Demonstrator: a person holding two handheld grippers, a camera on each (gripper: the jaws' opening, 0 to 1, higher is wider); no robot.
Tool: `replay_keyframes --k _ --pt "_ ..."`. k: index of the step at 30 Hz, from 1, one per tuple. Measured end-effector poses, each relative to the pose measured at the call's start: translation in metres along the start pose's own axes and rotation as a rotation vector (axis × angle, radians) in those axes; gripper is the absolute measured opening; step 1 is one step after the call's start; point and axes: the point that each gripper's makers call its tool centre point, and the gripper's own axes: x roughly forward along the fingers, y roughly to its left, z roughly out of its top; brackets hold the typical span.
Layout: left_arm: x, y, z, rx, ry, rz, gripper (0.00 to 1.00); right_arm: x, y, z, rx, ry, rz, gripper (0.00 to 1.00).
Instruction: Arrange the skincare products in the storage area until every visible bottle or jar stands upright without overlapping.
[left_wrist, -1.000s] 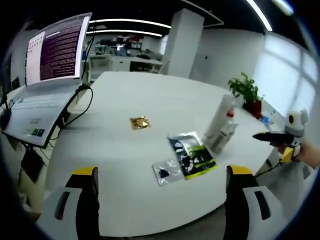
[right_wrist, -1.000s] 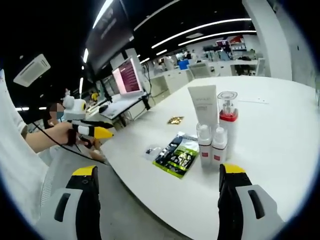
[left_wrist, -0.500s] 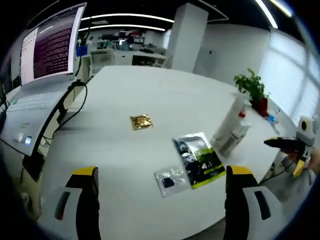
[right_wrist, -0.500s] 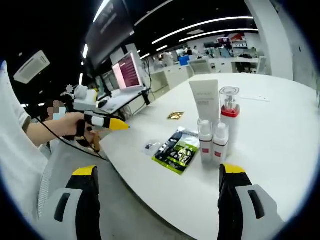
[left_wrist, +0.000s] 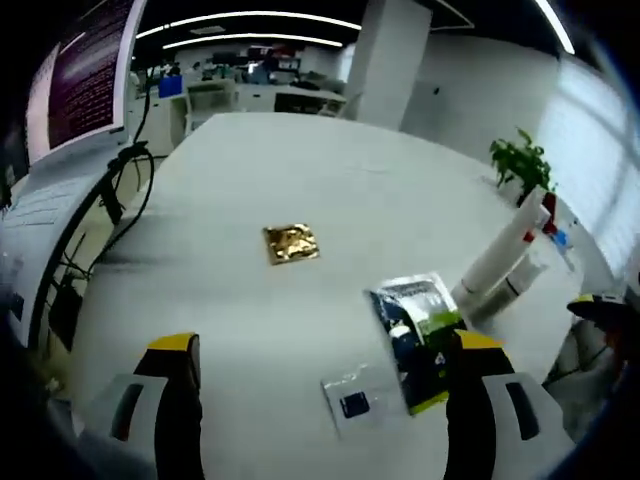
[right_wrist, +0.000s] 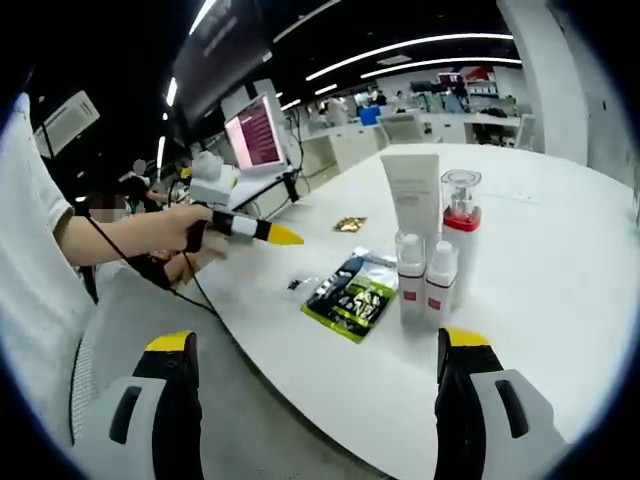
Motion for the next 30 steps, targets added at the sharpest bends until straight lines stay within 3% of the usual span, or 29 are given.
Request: replay_keyframes --k 16,30 --pt "0.063 0.007 0.014 -0.046 0.061 0.038 0.91 -0.002 -0.010 -0.007 0.029 0.033 -0.042 0.98" --pt "0.104 0.025 0.043 -0.027 0.096 0.112 0.78 0.000 -0.012 -0.014 0.023 0.071 -0.058 0.98"
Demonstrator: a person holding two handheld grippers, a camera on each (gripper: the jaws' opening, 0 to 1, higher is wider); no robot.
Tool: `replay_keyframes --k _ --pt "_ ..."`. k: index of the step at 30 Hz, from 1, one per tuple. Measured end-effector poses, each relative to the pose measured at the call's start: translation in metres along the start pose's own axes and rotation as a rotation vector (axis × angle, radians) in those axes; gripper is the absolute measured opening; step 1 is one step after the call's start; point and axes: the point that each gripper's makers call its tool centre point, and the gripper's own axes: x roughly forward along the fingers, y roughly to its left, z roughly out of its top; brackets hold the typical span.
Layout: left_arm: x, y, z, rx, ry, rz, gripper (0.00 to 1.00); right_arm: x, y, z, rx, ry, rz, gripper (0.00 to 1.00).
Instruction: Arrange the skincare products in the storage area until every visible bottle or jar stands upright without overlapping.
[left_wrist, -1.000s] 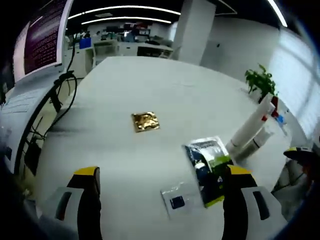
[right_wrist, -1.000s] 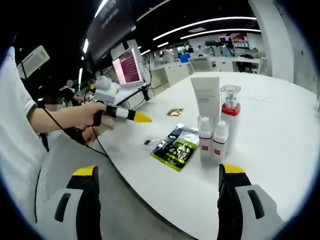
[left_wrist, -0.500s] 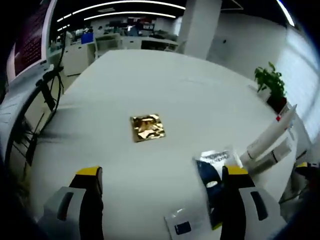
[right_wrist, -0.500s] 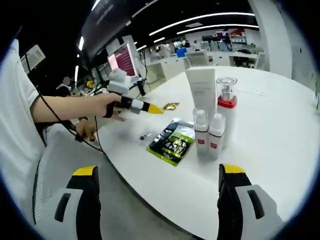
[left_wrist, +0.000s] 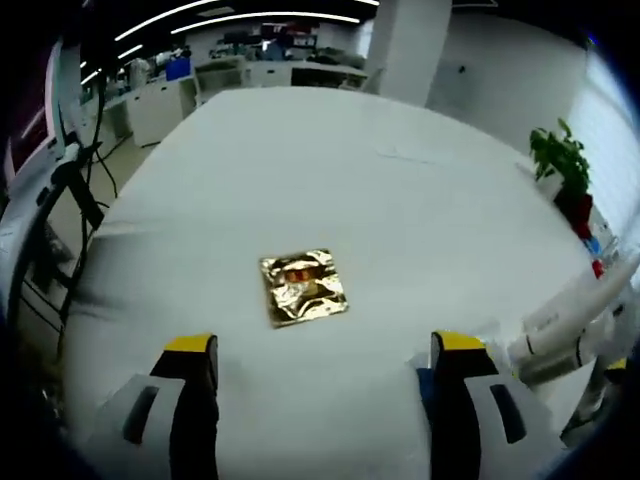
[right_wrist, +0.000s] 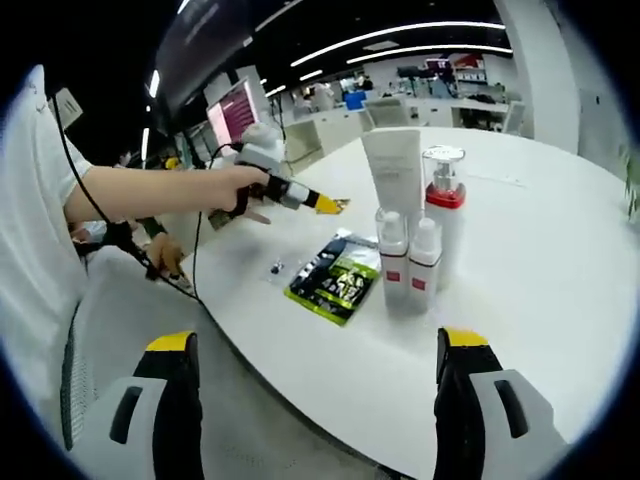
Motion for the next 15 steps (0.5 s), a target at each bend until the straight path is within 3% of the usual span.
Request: replay_keyframes --k 7,15 --pt "0.018 0.012 0.005 0.018 0.037 0.051 0.74 0.001 0.000 -0.002 0.005 0.013 0.002 0.97" --pt "0.032 0.017 0.004 0.025 0.100 0.066 0.72 0.001 -0.003 -0.003 0.018 0.016 -0.016 0.97"
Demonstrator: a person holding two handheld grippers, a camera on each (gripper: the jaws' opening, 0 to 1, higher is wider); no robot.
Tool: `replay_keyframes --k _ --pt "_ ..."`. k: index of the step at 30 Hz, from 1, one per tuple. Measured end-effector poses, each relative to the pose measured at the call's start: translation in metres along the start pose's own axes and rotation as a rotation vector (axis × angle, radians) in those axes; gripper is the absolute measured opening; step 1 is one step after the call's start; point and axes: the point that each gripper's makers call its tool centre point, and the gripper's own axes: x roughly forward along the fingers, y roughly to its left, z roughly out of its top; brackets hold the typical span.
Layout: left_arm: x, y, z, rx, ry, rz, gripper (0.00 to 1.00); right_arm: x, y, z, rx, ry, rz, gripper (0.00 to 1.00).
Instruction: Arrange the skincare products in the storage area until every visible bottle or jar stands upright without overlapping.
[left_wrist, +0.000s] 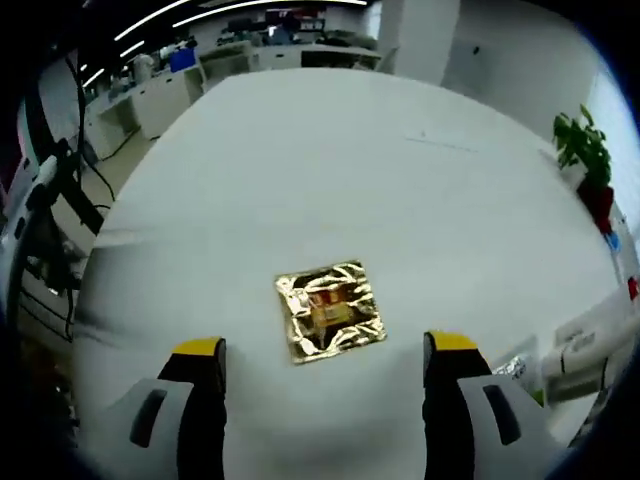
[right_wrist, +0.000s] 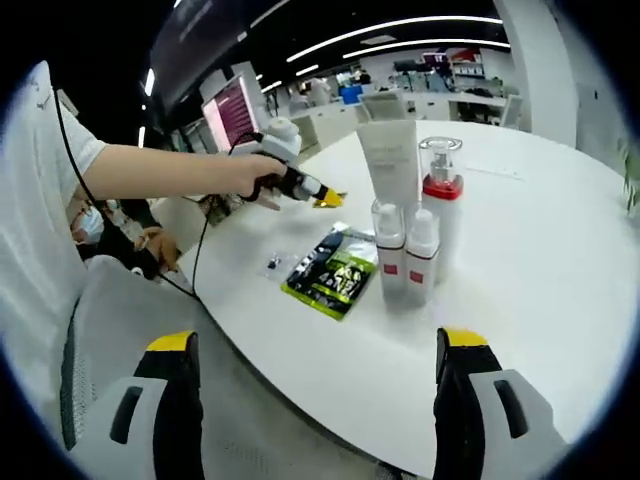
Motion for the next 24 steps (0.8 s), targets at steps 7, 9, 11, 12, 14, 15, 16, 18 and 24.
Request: replay_keyframes --k 7,9,11,12,14,15,16,18,24 --pt "0.002 0.000 0.001 0.020 0.022 0.011 0.69 0.000 -0.001 -0.002 0.001 0.007 -0.001 0.97" --pt "-0.001 -0.002 0.000 0.031 0.023 0.014 0.67 0.001 -0.001 -0.002 -0.002 0.010 -0.002 0.97" --pt "-0.004 -0.004 0.001 0.037 0.019 0.009 0.64 0.000 -0.002 -0.002 0.001 0.009 -0.003 0.97" --pt "-0.004 -0.005 0.001 0.037 0.016 0.007 0.64 0.000 -0.002 -0.002 0.005 0.007 -0.004 0.97" --pt "-0.007 -0.004 -0.001 0.058 0.024 0.019 0.60 0.001 -0.003 -0.001 0.010 0.005 -0.006 0.97" --pt "-0.008 -0.003 -0.003 0.081 0.030 0.024 0.58 0.001 -0.003 -0.001 0.012 0.005 -0.007 0.97" --pt "-0.008 -0.004 -0.002 0.094 0.020 0.019 0.57 0.001 -0.004 -0.001 0.013 0.004 -0.007 0.97" --pt "-0.009 -0.005 -0.001 0.095 0.019 0.015 0.53 0.001 -0.004 -0.001 0.011 0.006 -0.007 0.97" --pt "-0.007 -0.007 0.003 0.138 0.008 -0.002 0.35 0.002 -0.004 -0.002 0.009 0.009 -0.006 0.97"
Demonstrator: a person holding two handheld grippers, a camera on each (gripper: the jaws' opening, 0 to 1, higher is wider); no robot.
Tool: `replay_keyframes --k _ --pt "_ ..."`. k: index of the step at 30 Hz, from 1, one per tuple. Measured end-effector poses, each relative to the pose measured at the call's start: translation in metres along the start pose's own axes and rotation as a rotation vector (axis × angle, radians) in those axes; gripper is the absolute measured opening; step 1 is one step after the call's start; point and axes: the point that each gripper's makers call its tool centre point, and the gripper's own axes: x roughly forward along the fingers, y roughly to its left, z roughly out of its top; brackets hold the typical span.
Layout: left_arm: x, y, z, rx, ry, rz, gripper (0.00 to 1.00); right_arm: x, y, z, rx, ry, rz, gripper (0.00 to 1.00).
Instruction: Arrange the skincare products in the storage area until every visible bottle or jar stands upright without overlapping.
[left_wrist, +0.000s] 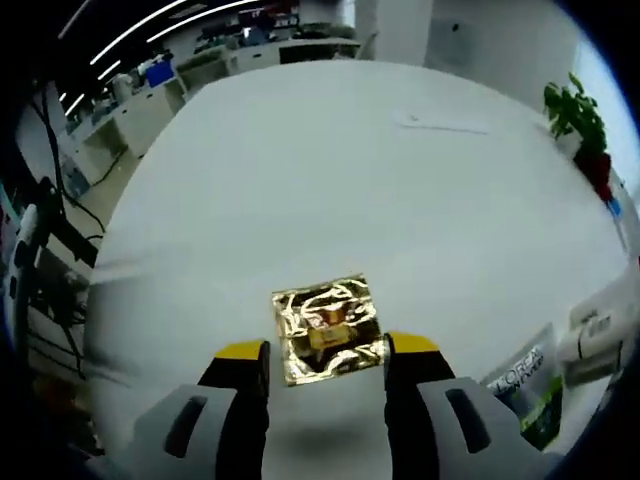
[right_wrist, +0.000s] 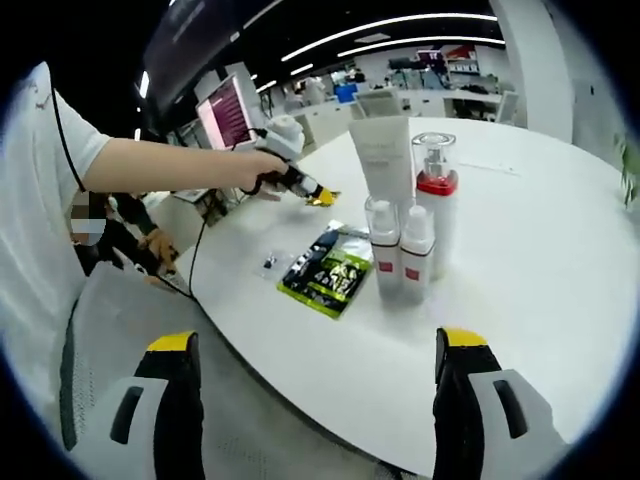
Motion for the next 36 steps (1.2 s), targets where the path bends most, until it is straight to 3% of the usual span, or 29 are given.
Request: replay_keyframes --k 14,21,23,30,36 --pt "0.005 0.004 0.007 0.026 -0.017 -0.014 0.30 0.000 0.001 0.002 -0.004 -0.007 0.001 0.97" --pt "-0.012 -0.004 0.012 0.044 -0.076 -0.035 0.30 -0.001 0.001 0.004 0.003 -0.023 0.005 0.97" --pt "-0.019 -0.007 0.010 0.049 -0.106 -0.034 0.30 -0.001 0.002 0.005 0.002 -0.025 0.006 0.96" --pt "-0.030 -0.010 -0.007 0.041 -0.118 -0.056 0.29 -0.001 0.005 0.006 -0.004 -0.026 0.016 0.96" --pt "-0.050 -0.016 -0.006 0.038 -0.169 -0.085 0.28 -0.001 0.008 0.007 0.003 -0.031 0.035 0.93"
